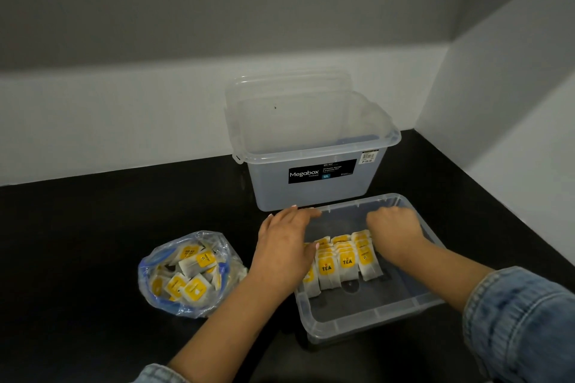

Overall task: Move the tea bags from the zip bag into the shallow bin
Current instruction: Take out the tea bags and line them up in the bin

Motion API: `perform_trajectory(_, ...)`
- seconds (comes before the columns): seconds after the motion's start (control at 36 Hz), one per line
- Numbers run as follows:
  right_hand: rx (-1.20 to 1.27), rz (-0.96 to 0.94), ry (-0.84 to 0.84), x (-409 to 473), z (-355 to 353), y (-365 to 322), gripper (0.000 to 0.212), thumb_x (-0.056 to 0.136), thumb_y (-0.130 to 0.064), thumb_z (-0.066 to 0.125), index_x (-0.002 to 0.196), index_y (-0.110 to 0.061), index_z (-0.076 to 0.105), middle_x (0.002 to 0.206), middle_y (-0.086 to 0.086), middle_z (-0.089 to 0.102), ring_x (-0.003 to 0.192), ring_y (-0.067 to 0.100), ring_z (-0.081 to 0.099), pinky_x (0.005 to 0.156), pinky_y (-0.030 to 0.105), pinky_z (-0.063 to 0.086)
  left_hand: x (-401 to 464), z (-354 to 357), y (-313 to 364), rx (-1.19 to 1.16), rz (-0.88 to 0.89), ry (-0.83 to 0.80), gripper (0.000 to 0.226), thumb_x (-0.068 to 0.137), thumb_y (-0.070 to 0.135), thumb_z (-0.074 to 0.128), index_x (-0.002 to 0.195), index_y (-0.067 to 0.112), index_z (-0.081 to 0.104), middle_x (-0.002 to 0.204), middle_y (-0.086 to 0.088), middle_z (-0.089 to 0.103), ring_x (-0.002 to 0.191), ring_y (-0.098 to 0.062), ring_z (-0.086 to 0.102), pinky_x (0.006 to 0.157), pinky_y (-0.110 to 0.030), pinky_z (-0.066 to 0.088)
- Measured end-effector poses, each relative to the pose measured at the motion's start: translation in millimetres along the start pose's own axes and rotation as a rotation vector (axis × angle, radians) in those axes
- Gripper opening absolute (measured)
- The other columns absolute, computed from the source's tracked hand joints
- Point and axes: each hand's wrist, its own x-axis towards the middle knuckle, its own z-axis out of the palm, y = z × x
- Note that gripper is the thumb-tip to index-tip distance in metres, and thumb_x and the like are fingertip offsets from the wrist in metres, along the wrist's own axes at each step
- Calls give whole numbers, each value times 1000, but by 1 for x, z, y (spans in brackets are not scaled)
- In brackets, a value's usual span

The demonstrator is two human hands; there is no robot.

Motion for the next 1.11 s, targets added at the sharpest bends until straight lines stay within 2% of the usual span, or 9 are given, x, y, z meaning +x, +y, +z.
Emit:
perform_trajectory(0.19, -78, -127, 23, -2, 6, 6, 25, 97, -17, 49, 121, -15, 53, 110, 3, 64, 98, 18, 62, 80, 29, 46, 0, 0, 0, 3, 4, 4, 54, 90, 27, 60, 138, 37, 37, 143, 14, 41, 141, -6, 21, 117, -34, 10)
perform_trajectory(0.33, -11, -141, 77, -5, 2, 11, 29, 95, -16, 51, 125, -14, 49, 114, 3, 60, 100, 18, 61, 75, 27, 44, 0, 0, 0, 5, 7, 2, 53, 90, 27, 60, 137, 37, 37, 143, 15, 41, 141, -6, 21, 117, -34, 10)
perform_trajectory(0.42, 95, -125, 80, -12, -4, 16, 27, 95, -14, 50, 121, -17, 52, 113, 2, 61, 99, 18, 61, 73, 26, 46, 1, 0, 0, -2, 9, -3, 52, 90, 27, 59, 137, 37, 38, 143, 14, 41, 141, -6, 21, 118, -35, 10)
perform_trajectory(0.5, 189, -182, -52, -20, -5, 20, 23, 95, -20, 50, 115, -22, 61, 110, 1, 63, 98, 16, 61, 82, 27, 49, 1, 0, -1, -2, 7, -3, 52, 91, 27, 58, 137, 37, 37, 143, 15, 41, 141, -5, 20, 117, -34, 8)
perform_trajectory(0.58, 237, -277, -310, -25, -3, 15, 31, 95, -22, 53, 125, -26, 58, 127, 2, 56, 113, 19, 55, 93, 28, 43, 1, 0, -1, -6, 8, -2, 52, 91, 28, 58, 137, 38, 37, 144, 15, 40, 141, -5, 20, 117, -34, 9)
perform_trajectory(0.67, 239, -344, -433, -27, 1, 9, 36, 97, -19, 50, 132, -27, 55, 130, 2, 54, 116, 21, 52, 96, 29, 42, 0, 0, -1, -9, 11, -7, 52, 91, 28, 58, 137, 38, 37, 143, 15, 41, 141, -5, 20, 118, -35, 10)
perform_trajectory(1.11, 262, -332, -445, -24, 18, -6, 37, 99, -13, 44, 133, -21, 53, 127, 4, 57, 115, 21, 55, 96, 31, 43, 1, 0, -1, -27, 14, 1, 50, 91, 31, 57, 137, 37, 37, 143, 14, 42, 141, -5, 22, 118, -35, 10)
